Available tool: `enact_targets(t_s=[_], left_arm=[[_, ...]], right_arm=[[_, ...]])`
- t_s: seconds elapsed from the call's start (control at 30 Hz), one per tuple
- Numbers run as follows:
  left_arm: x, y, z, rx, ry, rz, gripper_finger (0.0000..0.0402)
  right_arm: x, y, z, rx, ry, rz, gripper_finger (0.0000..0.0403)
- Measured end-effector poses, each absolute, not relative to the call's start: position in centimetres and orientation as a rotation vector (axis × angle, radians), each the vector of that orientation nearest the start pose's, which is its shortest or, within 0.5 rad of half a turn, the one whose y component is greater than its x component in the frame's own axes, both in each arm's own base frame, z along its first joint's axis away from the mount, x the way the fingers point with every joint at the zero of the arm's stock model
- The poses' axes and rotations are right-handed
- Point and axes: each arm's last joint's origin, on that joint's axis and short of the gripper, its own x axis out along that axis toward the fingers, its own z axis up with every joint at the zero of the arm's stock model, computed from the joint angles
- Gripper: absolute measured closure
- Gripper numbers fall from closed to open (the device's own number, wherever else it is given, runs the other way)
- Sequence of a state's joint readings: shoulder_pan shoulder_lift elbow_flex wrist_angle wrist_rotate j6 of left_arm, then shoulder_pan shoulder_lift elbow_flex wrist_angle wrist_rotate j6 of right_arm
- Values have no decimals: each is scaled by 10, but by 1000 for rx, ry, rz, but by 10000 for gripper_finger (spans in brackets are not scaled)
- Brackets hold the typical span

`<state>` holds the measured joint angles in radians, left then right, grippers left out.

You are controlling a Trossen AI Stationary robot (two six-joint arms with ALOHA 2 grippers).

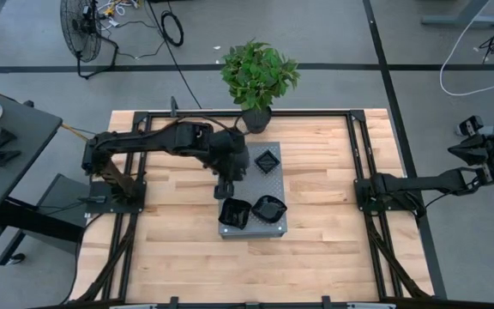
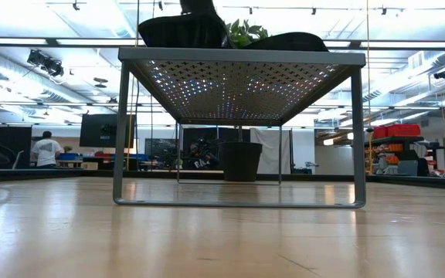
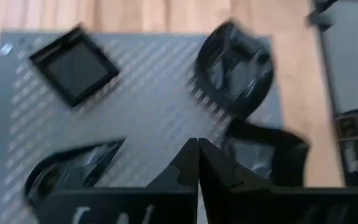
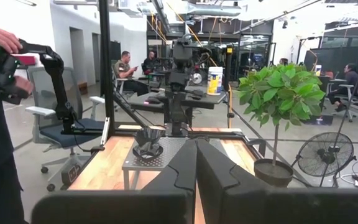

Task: Pick & Place Mini shaped plates
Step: Return to Home Position

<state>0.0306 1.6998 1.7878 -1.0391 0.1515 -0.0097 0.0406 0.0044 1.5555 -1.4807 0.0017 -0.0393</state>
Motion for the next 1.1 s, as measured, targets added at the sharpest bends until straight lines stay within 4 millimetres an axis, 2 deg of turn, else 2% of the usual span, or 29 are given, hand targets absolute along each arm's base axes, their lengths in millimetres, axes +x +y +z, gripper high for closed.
enact_targets(t_s=[0.2, 0.3, 0.67, 1.1], left_arm=[[333, -2, 376, -1, 972, -79, 388], [328, -7, 373, 15, 967, -82, 395], [287, -19, 347, -28, 909, -72, 397], [242, -18, 316, -48, 799, -57, 398]], right_arm=[[-203, -8, 358, -38, -72, 38, 387], [-203, -8, 358, -38, -72, 37, 387], [-203, -8, 358, -38, -71, 37, 387], [-203, -8, 358, -38, -71, 38, 387]])
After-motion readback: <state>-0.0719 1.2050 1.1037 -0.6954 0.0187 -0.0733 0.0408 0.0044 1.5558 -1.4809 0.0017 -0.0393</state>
